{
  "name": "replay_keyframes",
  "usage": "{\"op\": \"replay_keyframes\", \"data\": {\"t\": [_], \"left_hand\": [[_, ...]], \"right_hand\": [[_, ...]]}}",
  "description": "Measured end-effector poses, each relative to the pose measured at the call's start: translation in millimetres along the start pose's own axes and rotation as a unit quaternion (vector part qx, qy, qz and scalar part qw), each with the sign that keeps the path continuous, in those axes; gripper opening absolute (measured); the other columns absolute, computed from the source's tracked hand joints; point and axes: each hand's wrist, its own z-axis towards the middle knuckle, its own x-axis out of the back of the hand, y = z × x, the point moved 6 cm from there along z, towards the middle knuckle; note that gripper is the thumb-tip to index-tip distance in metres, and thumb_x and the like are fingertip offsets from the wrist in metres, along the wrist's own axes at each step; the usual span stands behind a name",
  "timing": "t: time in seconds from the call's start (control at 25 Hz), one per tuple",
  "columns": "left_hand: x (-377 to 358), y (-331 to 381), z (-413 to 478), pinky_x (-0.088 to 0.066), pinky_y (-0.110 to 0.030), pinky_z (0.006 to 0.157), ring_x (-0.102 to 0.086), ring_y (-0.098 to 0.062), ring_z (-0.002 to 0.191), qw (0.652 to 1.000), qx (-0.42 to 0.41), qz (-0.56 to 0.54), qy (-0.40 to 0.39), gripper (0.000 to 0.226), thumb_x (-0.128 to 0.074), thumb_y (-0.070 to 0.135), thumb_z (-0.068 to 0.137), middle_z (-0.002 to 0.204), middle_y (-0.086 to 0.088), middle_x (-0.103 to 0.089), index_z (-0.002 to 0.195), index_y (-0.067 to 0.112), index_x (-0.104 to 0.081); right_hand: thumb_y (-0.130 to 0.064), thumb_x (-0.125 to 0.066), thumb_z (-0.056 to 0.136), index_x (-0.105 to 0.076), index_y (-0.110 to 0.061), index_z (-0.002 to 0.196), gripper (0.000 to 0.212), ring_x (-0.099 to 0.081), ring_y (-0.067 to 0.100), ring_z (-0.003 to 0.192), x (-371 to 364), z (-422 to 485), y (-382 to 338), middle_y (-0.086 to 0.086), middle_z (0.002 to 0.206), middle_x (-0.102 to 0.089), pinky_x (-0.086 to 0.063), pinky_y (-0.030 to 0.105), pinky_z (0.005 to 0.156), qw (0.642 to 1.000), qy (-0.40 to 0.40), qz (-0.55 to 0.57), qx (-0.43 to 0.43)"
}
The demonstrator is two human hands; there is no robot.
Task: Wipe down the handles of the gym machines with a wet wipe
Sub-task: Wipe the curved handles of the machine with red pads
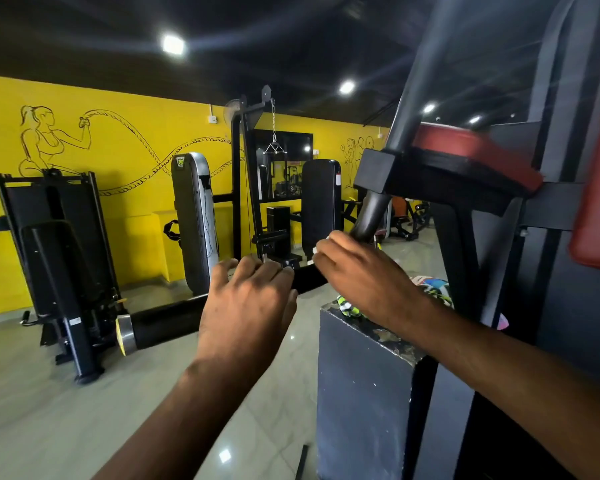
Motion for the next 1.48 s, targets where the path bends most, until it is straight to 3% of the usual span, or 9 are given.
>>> {"op": "replay_keyframes", "data": {"t": [0.28, 0.36, 0.44, 0.56, 0.68, 0.8, 0.92, 1.12, 1.48], "left_hand": [[1, 0, 2, -0.049, -0.047, 0.083, -0.066, -0.027, 0.092, 1.0, 0.002, -0.001, 0.01, 0.024, -0.076, 0.032, 0.078, 0.093, -0.002, -0.073, 0.097, 0.018, -0.073], [1, 1, 1, -0.049, -0.047, 0.084, -0.066, -0.027, 0.092, 1.0, 0.0, 0.001, 0.012, 0.025, -0.077, 0.032, 0.078, 0.093, -0.002, -0.073, 0.098, 0.018, -0.073], [0, 1, 3, -0.05, -0.048, 0.084, -0.067, -0.027, 0.091, 1.0, 0.002, 0.004, 0.011, 0.025, -0.079, 0.032, 0.076, 0.093, -0.002, -0.074, 0.096, 0.018, -0.074], [-3, 5, 3, -0.05, -0.048, 0.083, -0.067, -0.027, 0.091, 1.0, 0.004, 0.007, 0.004, 0.026, -0.079, 0.033, 0.076, 0.092, -0.003, -0.074, 0.096, 0.018, -0.074], [-3, 4, 5, -0.05, -0.047, 0.083, -0.067, -0.027, 0.092, 1.0, 0.001, 0.003, 0.011, 0.026, -0.079, 0.033, 0.076, 0.092, -0.002, -0.074, 0.097, 0.018, -0.074], [-2, 4, 8, -0.05, -0.045, 0.08, -0.067, -0.026, 0.09, 1.0, 0.0, 0.007, 0.009, 0.026, -0.08, 0.034, 0.076, 0.091, -0.001, -0.074, 0.096, 0.019, -0.074], [-2, 5, 7, -0.05, -0.044, 0.08, -0.067, -0.026, 0.089, 1.0, -0.004, 0.009, 0.009, 0.026, -0.08, 0.034, 0.075, 0.09, -0.001, -0.074, 0.095, 0.019, -0.074], [-1, 5, 8, -0.05, -0.045, 0.08, -0.066, -0.027, 0.09, 1.0, -0.005, 0.004, 0.012, 0.027, -0.079, 0.034, 0.076, 0.092, -0.001, -0.074, 0.097, 0.018, -0.074], [-4, 7, 9, -0.05, -0.045, 0.08, -0.067, -0.027, 0.089, 1.0, -0.01, 0.0, 0.008, 0.027, -0.079, 0.033, 0.076, 0.091, -0.001, -0.074, 0.098, 0.018, -0.074]], "right_hand": [[0.0, -0.057, 0.086, -0.067, -0.003, 0.105, 0.022, -0.059, 0.03, 0.103, 5, -12, -3, 0.012, 0.112, -0.063, -0.056, 0.036, 0.079, 0.986, 0.12, 0.031, -0.116], [0.0, -0.064, 0.083, -0.069, -0.005, 0.104, 0.022, -0.058, 0.028, 0.099, 4, -27, -7, 0.011, 0.109, -0.063, -0.054, 0.03, 0.08, 0.944, 0.196, 0.128, -0.233], [0.001, -0.064, 0.083, -0.07, -0.007, 0.102, 0.022, -0.058, 0.021, 0.1, -5, -41, -6, 0.009, 0.109, -0.063, -0.047, 0.019, 0.083, 0.846, 0.273, 0.263, -0.375], [0.0, -0.063, 0.087, -0.066, -0.019, 0.099, 0.023, -0.065, 0.007, 0.092, -37, -58, -20, -0.004, 0.1, -0.067, -0.054, 0.022, 0.078, 0.562, 0.354, 0.489, -0.566], [0.0, -0.059, 0.093, -0.062, -0.015, 0.101, 0.018, -0.067, 0.0, 0.08, -54, -52, -43, -0.006, 0.093, -0.067, -0.055, 0.02, 0.073, 0.324, 0.386, 0.619, -0.602], [0.005, -0.051, 0.094, -0.061, -0.011, 0.095, 0.019, -0.069, 0.011, 0.085, -64, -40, -43, 0.006, 0.094, -0.068, -0.058, 0.025, 0.081, 0.177, 0.338, 0.697, -0.607], [0.007, -0.048, 0.093, -0.062, -0.012, 0.091, 0.023, -0.069, 0.013, 0.083, -67, -34, -40, 0.007, 0.088, -0.069, -0.057, 0.03, 0.087, 0.143, 0.297, 0.745, -0.58], [0.006, -0.05, 0.092, -0.064, 0.001, 0.115, 0.027, -0.068, 0.017, 0.087, -75, -24, -31, 0.013, 0.095, -0.068, -0.056, 0.031, 0.092, 0.013, 0.281, 0.852, -0.441], [0.003, -0.044, 0.098, -0.059, -0.001, 0.126, 0.032, -0.065, 0.025, 0.114, -78, -22, -23, 0.021, 0.123, -0.066, -0.055, 0.033, 0.094, -0.006, 0.276, 0.877, -0.393]]}}
